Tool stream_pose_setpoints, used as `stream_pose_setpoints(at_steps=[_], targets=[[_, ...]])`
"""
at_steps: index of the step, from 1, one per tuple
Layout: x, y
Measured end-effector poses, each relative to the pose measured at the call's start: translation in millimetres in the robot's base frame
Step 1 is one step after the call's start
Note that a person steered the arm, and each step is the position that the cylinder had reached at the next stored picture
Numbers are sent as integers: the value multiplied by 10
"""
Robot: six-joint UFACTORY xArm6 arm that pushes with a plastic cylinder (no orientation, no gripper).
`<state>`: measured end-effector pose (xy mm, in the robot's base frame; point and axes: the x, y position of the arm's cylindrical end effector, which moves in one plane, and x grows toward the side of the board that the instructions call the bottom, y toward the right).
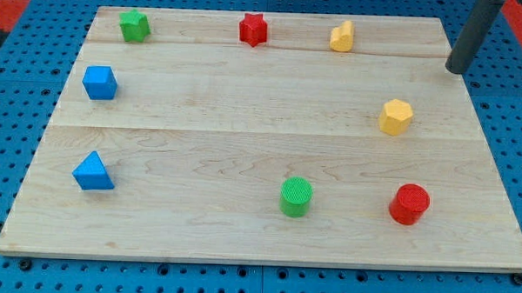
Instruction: Push the red circle into green circle
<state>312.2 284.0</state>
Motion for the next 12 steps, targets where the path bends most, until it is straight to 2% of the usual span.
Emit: stream_pose_setpoints(at_steps=[2,3,4,5,7,8,9,10,11,12], targets=[[-41,0],[-229,-50],[-307,-345],[16,-318],[194,-240],[782,50],[1616,360],[2122,96],[2315,-391],[2419,-618]])
